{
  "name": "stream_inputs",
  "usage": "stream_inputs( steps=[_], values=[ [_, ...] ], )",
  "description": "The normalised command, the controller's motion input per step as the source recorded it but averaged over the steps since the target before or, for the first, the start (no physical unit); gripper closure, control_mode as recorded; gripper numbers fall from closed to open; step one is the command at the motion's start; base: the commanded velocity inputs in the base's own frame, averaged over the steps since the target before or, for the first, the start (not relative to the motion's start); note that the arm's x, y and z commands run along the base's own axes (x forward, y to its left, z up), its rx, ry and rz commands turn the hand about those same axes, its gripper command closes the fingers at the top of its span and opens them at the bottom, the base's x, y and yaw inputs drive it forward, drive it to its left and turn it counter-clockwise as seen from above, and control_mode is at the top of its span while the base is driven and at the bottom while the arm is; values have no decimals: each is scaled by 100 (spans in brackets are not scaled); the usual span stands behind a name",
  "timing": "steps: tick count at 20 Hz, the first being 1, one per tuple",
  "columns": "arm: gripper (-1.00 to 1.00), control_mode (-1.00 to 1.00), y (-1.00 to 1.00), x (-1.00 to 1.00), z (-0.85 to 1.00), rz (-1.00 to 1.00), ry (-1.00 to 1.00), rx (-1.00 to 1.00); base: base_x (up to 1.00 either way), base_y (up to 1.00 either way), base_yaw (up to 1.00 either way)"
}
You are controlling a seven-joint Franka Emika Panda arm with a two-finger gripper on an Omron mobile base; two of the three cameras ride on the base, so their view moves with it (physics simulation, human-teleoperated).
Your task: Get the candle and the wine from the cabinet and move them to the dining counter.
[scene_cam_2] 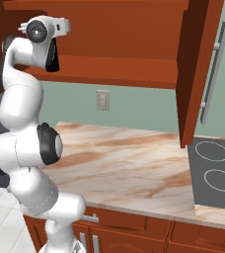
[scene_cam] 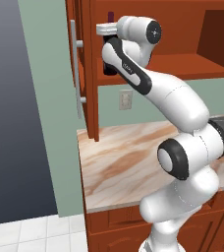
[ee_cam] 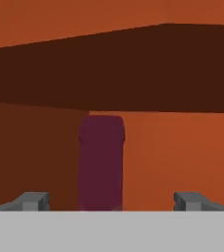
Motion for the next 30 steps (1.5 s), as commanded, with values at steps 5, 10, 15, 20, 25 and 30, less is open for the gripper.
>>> stream_inputs(
  steps=[5,10,15,20,25,30],
  values=[
    [-100,-100,8,23,0,0,1,0,0,0,0],
    [-100,-100,3,18,-2,1,0,0,0,0,0],
    [-100,-100,0,19,0,1,0,0,0,0,0],
    [-100,-100,0,4,0,2,0,0,0,0,0],
    [-100,-100,0,0,0,0,0,0,0,0,0],
    [-100,-100,0,0,0,0,0,0,0,0,0]
  ],
)
